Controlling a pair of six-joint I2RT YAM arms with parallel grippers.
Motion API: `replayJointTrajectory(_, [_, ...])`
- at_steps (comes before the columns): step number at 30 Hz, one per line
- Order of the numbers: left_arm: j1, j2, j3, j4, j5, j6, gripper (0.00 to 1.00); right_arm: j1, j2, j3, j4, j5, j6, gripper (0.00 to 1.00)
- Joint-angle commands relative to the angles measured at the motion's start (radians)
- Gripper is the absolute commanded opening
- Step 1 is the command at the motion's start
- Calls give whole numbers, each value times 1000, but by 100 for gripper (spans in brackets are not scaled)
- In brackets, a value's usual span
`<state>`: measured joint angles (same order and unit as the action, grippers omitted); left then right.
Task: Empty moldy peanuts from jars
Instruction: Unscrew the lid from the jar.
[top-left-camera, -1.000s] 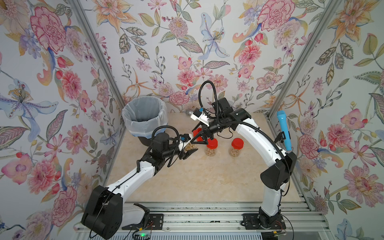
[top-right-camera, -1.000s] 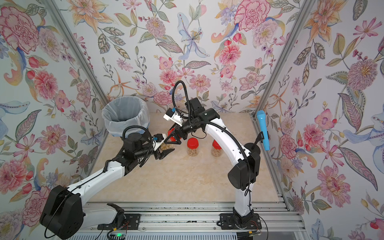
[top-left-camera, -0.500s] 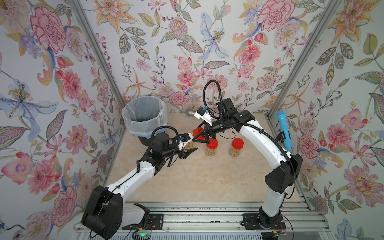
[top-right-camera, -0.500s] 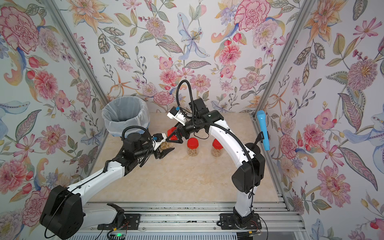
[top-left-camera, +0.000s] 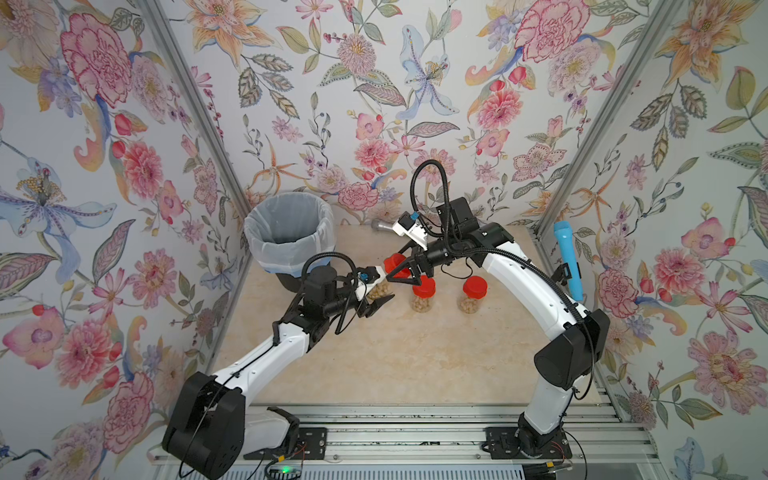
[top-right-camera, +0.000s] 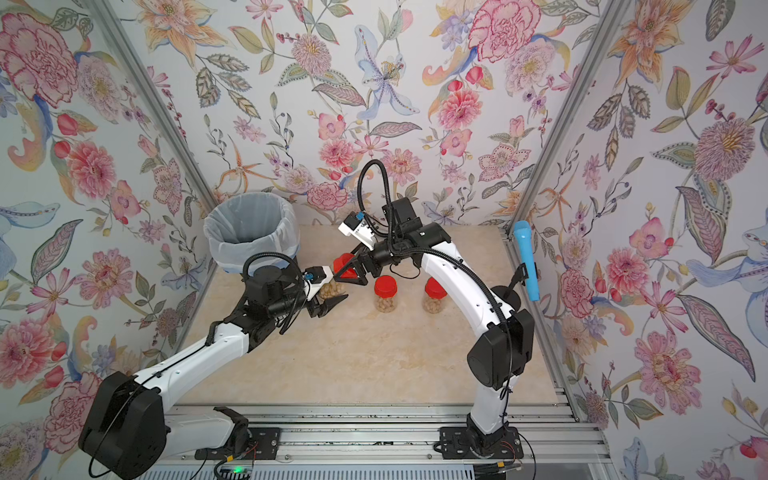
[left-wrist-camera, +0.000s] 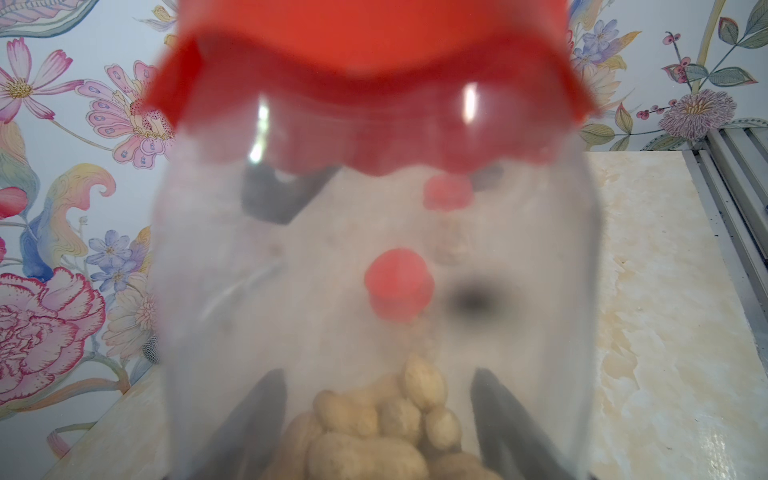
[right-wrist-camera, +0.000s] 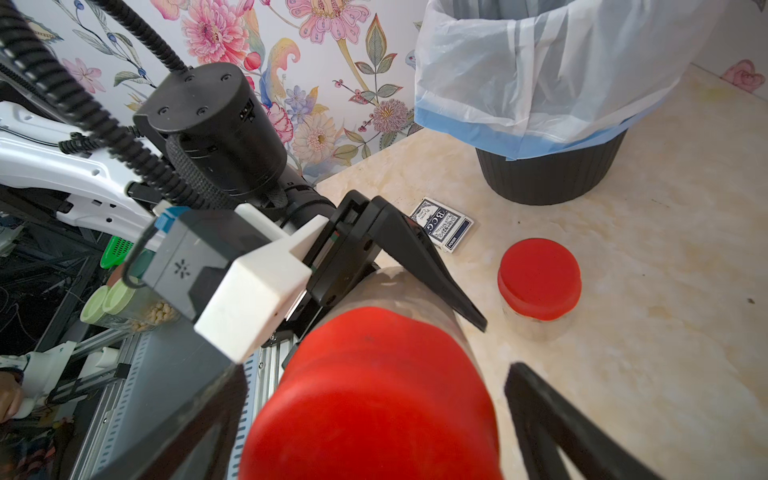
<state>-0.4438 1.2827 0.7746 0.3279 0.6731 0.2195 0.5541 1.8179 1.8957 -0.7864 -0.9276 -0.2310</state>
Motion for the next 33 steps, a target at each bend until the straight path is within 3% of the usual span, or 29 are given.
replayJointTrajectory(1, [5, -20, -11, 34, 15, -3, 31, -11, -37, -14, 61, -12, 29, 100])
replayJointTrajectory(21, [10, -9, -12, 40, -5, -4, 31, -21, -66, -59, 161, -33, 98, 100])
replayJointTrajectory(33, [9, -14, -14, 34, -28, 3, 31, -89, -142, -214, 505, 5, 357, 100])
